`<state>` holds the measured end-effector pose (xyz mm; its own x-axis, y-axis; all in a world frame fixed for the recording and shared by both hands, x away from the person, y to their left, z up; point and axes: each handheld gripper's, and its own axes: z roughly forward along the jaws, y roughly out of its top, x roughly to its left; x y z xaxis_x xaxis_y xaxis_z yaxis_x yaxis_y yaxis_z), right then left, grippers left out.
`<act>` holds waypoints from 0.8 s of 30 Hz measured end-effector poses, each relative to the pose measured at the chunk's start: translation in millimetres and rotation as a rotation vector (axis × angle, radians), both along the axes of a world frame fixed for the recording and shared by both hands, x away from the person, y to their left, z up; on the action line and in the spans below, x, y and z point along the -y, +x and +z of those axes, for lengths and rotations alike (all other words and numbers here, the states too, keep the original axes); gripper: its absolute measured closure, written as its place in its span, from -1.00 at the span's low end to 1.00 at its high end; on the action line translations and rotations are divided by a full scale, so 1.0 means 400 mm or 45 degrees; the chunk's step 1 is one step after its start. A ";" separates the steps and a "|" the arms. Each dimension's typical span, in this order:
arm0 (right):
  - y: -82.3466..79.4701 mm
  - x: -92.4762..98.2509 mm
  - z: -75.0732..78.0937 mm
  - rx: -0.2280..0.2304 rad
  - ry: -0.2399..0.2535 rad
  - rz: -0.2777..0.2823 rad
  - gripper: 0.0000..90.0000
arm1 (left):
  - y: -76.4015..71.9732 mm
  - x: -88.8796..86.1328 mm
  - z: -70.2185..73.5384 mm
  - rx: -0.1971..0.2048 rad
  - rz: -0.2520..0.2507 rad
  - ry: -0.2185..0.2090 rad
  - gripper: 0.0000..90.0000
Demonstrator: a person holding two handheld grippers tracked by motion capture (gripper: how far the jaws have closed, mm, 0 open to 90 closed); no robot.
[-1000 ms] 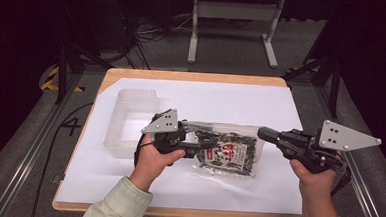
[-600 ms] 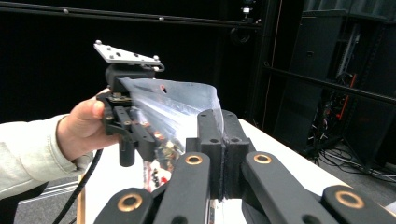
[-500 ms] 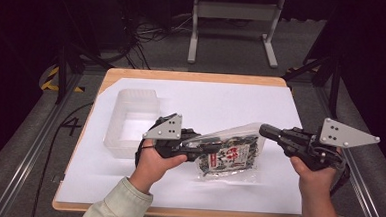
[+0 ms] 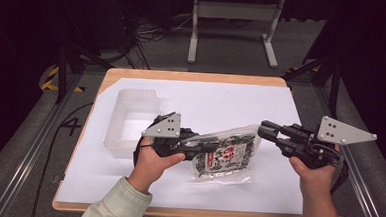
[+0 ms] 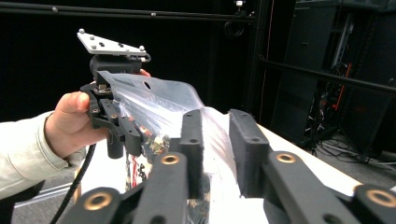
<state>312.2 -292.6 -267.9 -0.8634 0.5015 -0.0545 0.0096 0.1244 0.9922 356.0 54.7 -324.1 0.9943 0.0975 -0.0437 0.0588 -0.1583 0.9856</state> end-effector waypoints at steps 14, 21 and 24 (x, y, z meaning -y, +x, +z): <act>0.011 0.047 -0.015 -0.086 0.013 -0.076 0.08 | 0.019 -0.052 0.036 0.060 0.087 -0.049 0.66; 0.026 0.074 -0.046 -0.152 -0.014 -0.140 0.07 | 0.034 -0.088 0.057 0.088 0.152 -0.054 0.66; 0.036 0.088 -0.066 -0.202 -0.034 -0.183 0.05 | 0.040 -0.096 0.064 0.098 0.166 -0.054 0.66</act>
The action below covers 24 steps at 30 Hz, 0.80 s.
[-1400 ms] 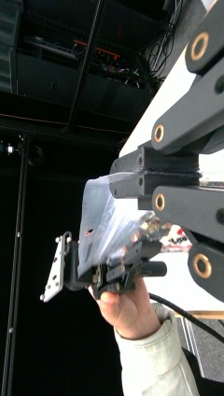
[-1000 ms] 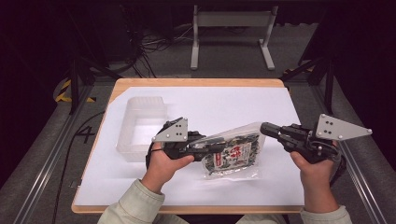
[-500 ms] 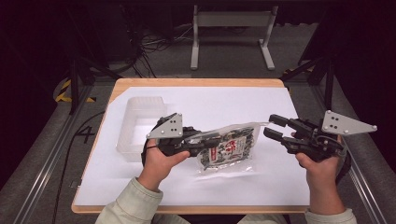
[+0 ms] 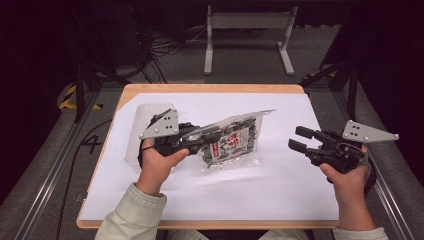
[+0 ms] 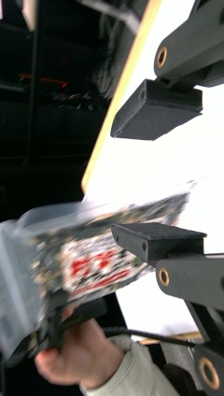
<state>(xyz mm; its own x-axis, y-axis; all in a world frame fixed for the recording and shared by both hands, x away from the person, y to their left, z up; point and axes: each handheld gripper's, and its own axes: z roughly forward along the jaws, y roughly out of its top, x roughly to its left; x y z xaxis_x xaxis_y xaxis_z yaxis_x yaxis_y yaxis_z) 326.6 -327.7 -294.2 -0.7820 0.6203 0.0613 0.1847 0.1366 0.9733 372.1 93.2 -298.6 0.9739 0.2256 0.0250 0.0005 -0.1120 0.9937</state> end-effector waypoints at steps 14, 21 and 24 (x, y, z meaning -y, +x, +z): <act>0.040 0.086 -0.098 -0.091 -0.004 -0.144 -0.02 | 0.012 -0.027 0.019 0.021 0.065 0.010 0.65; 0.060 0.109 -0.133 -0.127 0.017 -0.185 -0.06 | 0.009 -0.059 0.033 0.052 0.129 0.015 0.65; 0.067 0.110 -0.148 -0.137 -0.013 -0.203 -0.06 | 0.007 -0.079 0.040 0.061 0.160 0.003 0.65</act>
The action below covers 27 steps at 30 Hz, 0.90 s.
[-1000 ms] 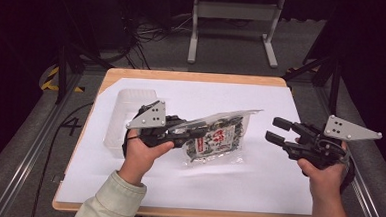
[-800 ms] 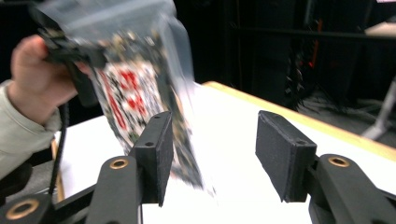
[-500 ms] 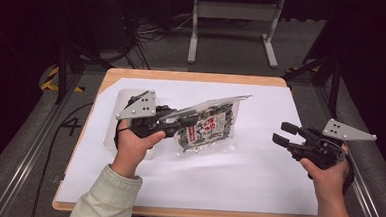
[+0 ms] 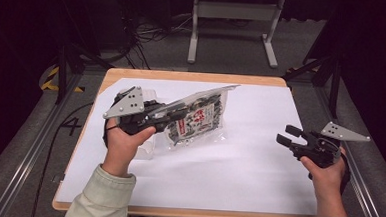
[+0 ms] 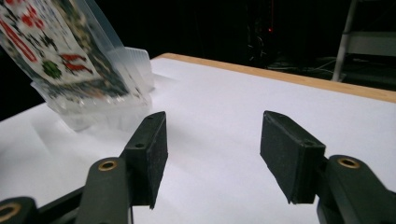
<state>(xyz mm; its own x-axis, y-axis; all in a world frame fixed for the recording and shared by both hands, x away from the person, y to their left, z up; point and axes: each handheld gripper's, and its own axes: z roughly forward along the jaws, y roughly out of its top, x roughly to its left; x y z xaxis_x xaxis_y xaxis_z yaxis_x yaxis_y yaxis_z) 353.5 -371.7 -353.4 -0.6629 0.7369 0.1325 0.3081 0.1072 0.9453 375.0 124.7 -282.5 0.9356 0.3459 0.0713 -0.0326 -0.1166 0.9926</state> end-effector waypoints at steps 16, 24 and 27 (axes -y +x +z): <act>0.032 0.006 -0.082 -0.039 -0.150 -0.095 -0.08 | -0.010 -0.071 0.029 0.057 0.157 -0.017 0.65; 0.038 -0.002 -0.109 -0.077 -0.176 -0.090 -0.08 | -0.005 -0.115 0.035 0.076 0.285 0.003 0.65; 0.038 -0.004 -0.111 -0.084 -0.173 -0.084 -0.08 | -0.002 -0.130 0.036 0.082 0.322 0.005 0.65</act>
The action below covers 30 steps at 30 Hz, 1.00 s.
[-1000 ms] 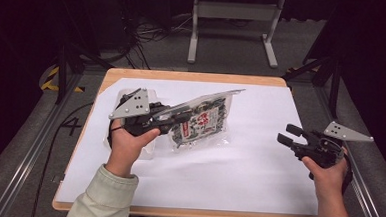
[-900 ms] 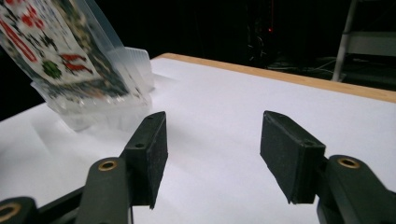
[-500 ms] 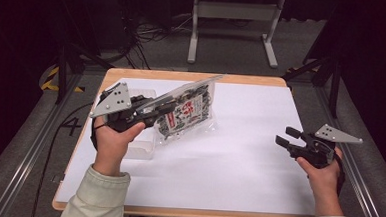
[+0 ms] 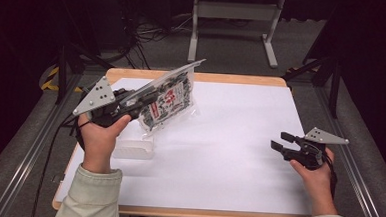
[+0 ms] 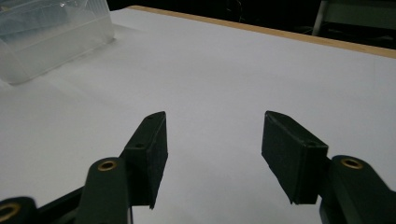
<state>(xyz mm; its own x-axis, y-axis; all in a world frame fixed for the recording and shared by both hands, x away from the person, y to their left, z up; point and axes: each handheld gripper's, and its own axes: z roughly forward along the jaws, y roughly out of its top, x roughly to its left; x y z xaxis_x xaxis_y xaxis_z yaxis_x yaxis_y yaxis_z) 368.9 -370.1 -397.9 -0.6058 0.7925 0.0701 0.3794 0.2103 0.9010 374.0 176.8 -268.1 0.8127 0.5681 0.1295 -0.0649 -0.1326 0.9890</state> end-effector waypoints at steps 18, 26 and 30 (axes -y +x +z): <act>0.016 -0.017 -0.010 -0.020 0.012 0.040 -0.08 | 0.004 -0.063 -0.008 -0.004 0.188 0.020 0.65; 0.024 -0.034 -0.009 -0.021 0.003 0.070 -0.08 | -0.006 -0.109 -0.005 -0.003 0.247 0.006 0.65; 0.027 -0.040 -0.009 -0.024 0.010 0.080 -0.08 | -0.011 -0.127 -0.005 0.011 0.290 0.012 0.65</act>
